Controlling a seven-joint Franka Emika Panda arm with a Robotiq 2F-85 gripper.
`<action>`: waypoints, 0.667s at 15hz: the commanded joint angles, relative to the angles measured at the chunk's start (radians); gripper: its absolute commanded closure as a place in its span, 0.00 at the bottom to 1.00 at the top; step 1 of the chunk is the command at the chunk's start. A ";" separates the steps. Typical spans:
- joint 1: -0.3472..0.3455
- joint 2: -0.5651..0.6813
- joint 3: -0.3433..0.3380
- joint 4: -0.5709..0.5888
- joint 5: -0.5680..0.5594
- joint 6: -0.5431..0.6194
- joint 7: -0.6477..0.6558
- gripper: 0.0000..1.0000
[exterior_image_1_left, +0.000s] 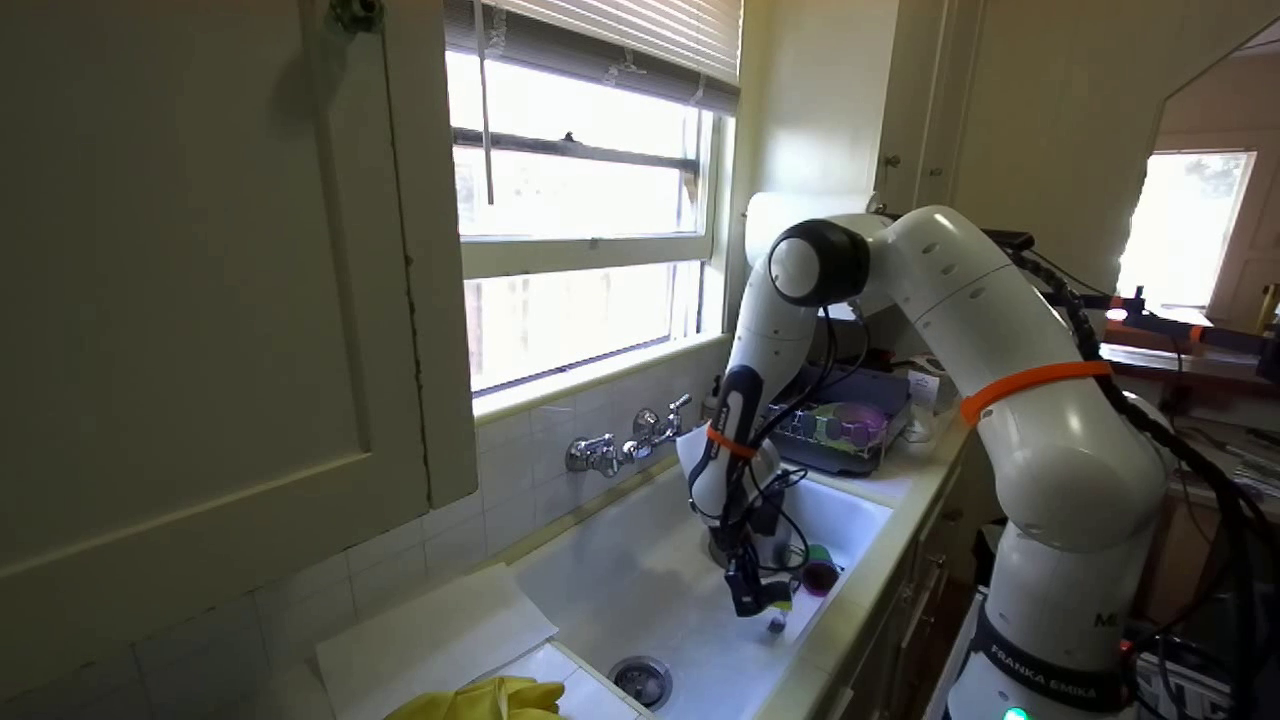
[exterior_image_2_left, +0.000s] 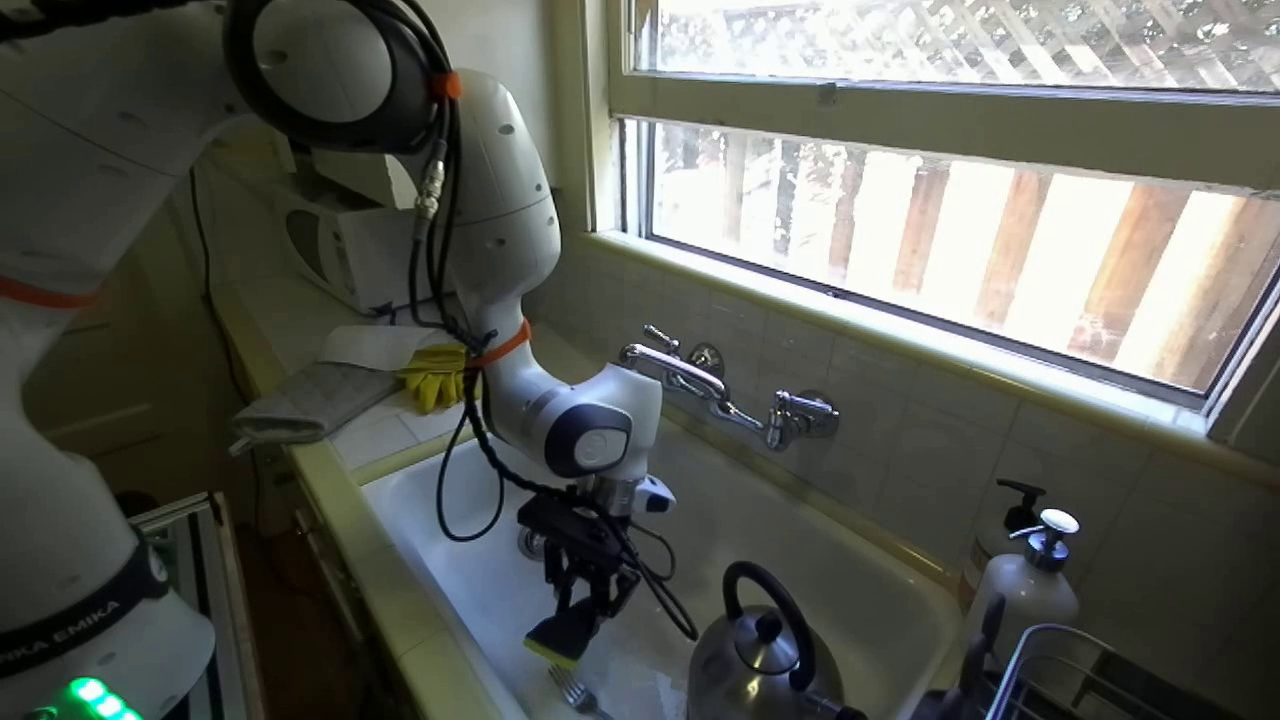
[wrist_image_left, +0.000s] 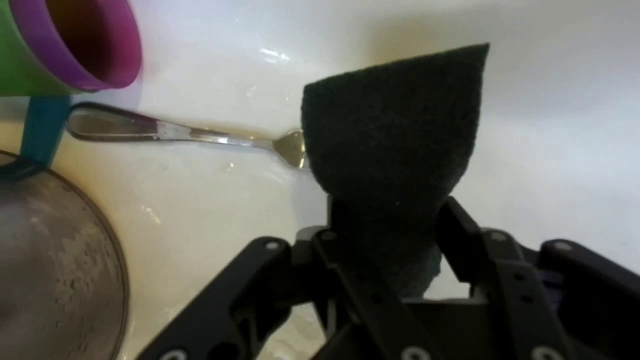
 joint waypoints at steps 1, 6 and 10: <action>0.015 -0.032 -0.008 -0.063 -0.001 0.126 0.077 0.19; 0.033 -0.035 -0.007 -0.104 0.012 0.240 0.135 0.00; 0.054 -0.019 -0.006 -0.111 0.015 0.214 0.152 0.12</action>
